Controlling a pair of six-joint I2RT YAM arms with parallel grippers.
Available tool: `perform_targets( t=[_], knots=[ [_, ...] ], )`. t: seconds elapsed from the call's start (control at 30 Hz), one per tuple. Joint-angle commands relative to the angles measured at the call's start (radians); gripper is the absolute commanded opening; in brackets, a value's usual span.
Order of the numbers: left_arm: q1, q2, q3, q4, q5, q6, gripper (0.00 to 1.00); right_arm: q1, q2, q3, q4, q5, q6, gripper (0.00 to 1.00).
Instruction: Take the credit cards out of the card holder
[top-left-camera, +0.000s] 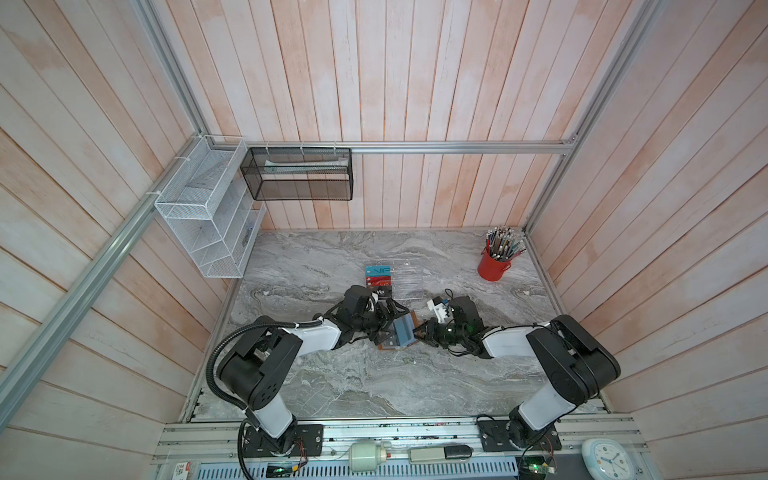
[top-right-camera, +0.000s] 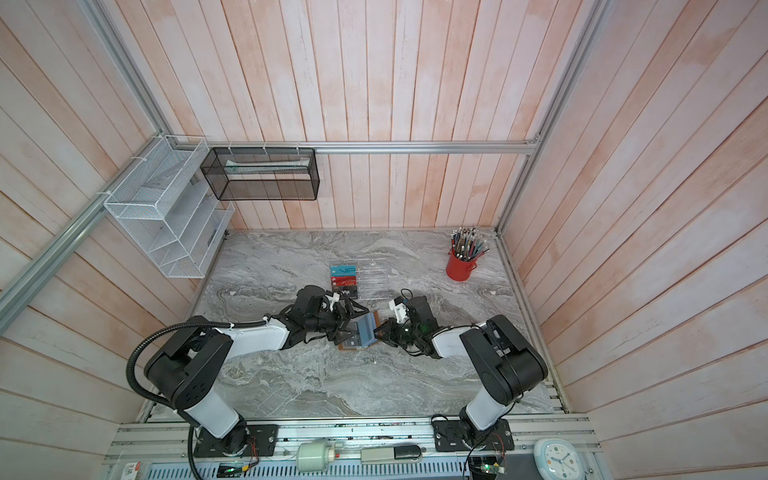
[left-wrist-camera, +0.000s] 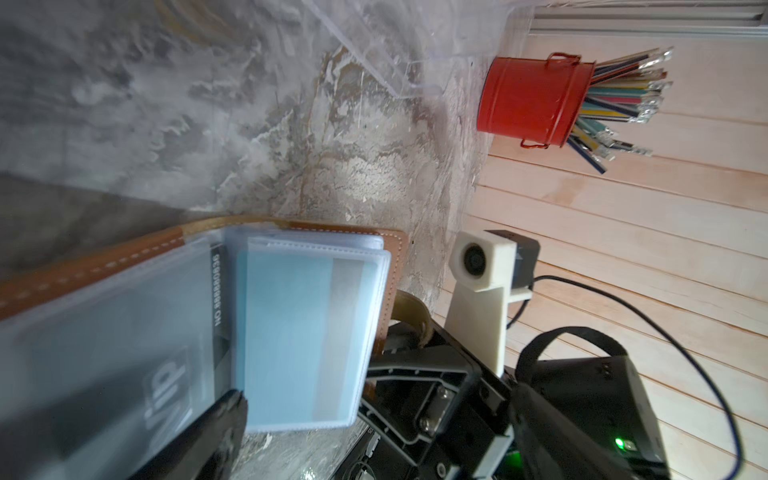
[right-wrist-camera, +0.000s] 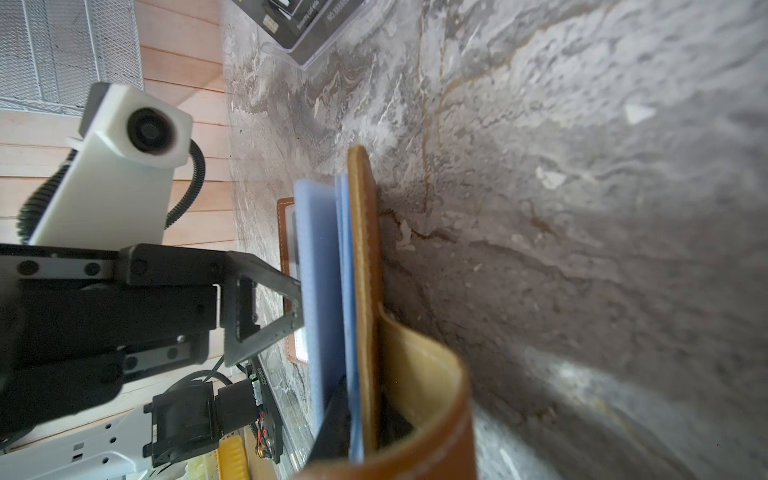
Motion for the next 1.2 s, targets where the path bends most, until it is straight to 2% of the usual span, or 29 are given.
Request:
perform_targets(
  t=[0.0,0.43,0.73,0.9,1.17],
  knots=[
    [-0.012,0.029,0.052,0.060,0.007,-0.014,1.00,-0.005,-0.017,-0.011,-0.001,-0.006,-0.009,0.18],
    [-0.011,0.083,0.043,0.074,-0.012,-0.007,1.00,-0.008,-0.090,-0.012,-0.092,0.031,-0.040,0.39],
    [-0.011,0.109,0.030,0.095,-0.011,-0.011,1.00,-0.013,-0.195,-0.018,-0.204,0.062,-0.077,0.63],
    [-0.012,0.123,0.050,0.101,-0.004,-0.018,1.00,-0.016,-0.226,-0.026,-0.230,0.070,-0.086,0.65],
    [-0.012,0.134,0.036,0.114,-0.004,-0.026,1.00,-0.029,-0.370,-0.041,-0.345,0.121,-0.126,0.75]
  ],
)
